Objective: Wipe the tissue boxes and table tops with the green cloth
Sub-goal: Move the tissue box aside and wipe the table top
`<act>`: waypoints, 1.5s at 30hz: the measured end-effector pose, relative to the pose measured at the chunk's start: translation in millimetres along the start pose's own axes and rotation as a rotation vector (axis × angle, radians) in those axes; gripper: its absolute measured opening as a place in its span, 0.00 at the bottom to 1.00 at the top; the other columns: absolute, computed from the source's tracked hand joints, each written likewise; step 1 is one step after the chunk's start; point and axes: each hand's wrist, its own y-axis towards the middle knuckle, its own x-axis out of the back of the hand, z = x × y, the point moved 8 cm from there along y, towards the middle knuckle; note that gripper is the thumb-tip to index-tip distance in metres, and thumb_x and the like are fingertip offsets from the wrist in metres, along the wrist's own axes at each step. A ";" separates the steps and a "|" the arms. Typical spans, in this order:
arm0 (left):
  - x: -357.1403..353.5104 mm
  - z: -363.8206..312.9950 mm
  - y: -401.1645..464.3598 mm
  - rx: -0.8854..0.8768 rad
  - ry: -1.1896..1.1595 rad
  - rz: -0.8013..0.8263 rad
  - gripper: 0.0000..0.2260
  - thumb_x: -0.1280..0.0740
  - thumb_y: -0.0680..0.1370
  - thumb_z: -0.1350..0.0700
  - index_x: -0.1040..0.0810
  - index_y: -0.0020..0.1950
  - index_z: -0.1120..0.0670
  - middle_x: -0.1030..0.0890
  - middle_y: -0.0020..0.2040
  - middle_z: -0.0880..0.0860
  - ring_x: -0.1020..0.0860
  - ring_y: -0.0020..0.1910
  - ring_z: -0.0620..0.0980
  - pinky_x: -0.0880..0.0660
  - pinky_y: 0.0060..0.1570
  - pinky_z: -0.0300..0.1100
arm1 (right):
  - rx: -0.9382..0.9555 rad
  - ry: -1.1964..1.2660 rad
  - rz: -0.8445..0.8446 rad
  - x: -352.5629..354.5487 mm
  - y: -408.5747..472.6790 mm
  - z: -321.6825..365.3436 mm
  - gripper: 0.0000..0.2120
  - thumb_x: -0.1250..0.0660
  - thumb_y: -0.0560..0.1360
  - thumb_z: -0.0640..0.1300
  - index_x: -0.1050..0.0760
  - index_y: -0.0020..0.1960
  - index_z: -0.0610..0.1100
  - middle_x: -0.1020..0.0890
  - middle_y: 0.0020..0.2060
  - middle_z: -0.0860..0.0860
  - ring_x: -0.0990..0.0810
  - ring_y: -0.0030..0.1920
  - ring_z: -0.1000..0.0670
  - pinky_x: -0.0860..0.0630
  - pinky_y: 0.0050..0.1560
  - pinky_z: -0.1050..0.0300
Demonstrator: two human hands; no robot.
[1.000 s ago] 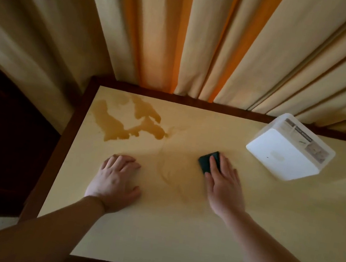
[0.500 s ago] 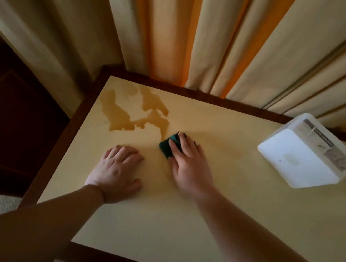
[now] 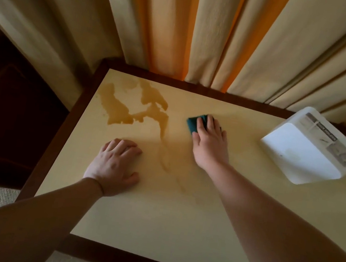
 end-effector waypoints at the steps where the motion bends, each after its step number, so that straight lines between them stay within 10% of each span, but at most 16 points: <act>1: 0.4 0.2 0.0 -0.005 -0.006 -0.003 0.29 0.34 0.69 0.39 0.21 0.67 0.52 0.24 0.63 0.52 0.28 0.64 0.58 0.30 0.67 0.57 | 0.027 -0.004 0.008 -3.2 2.5 15.9 0.26 0.53 0.88 0.54 0.47 0.84 0.51 0.51 0.84 0.48 0.53 0.83 0.45 0.52 0.82 0.43; 8: 2.4 -0.4 -0.7 0.007 -0.026 0.021 0.32 0.37 0.69 0.38 0.23 0.69 0.52 0.26 0.65 0.51 0.30 0.65 0.57 0.33 0.70 0.55 | 0.170 0.059 -0.033 -31.8 -72.0 69.8 0.31 0.51 0.84 0.61 0.38 0.82 0.47 0.43 0.83 0.44 0.45 0.82 0.42 0.45 0.80 0.41; 12: 1.5 1.1 0.1 0.007 -0.050 0.021 0.32 0.38 0.69 0.37 0.23 0.69 0.52 0.27 0.66 0.51 0.31 0.66 0.55 0.35 0.70 0.54 | 0.073 0.055 -0.060 -39.7 -129.4 43.0 0.29 0.52 0.87 0.59 0.47 0.85 0.50 0.53 0.85 0.50 0.54 0.84 0.48 0.56 0.83 0.50; 23: 2.2 0.5 2.0 -0.008 -0.089 -0.029 0.31 0.39 0.67 0.38 0.22 0.66 0.52 0.26 0.64 0.52 0.31 0.64 0.57 0.35 0.68 0.55 | -0.235 0.476 -0.270 6.0 -177.3 -59.6 0.22 0.40 0.86 0.47 0.30 0.79 0.45 0.32 0.78 0.57 0.33 0.74 0.62 0.42 0.67 0.80; 28: 1.7 0.8 1.5 -0.013 -0.089 -0.032 0.30 0.37 0.68 0.39 0.22 0.66 0.52 0.26 0.63 0.51 0.31 0.64 0.56 0.35 0.69 0.54 | -0.148 0.378 -0.155 -23.4 -198.9 -22.3 0.29 0.47 0.84 0.58 0.37 0.82 0.46 0.42 0.81 0.56 0.45 0.82 0.56 0.42 0.81 0.56; 37: 2.0 2.4 0.7 0.004 -0.104 0.012 0.34 0.39 0.68 0.37 0.26 0.70 0.51 0.28 0.66 0.50 0.33 0.66 0.54 0.35 0.71 0.52 | -0.039 0.230 -0.136 -45.6 -126.3 96.6 0.27 0.50 0.87 0.47 0.47 0.84 0.43 0.51 0.84 0.44 0.55 0.84 0.44 0.60 0.82 0.53; 45: 1.5 4.2 2.0 -0.005 -0.101 -0.002 0.32 0.38 0.69 0.38 0.25 0.69 0.52 0.28 0.65 0.49 0.31 0.66 0.54 0.36 0.73 0.52 | -0.064 0.036 -0.205 -7.1 -39.8 48.8 0.24 0.40 0.83 0.41 0.34 0.78 0.36 0.39 0.81 0.38 0.39 0.79 0.37 0.36 0.76 0.40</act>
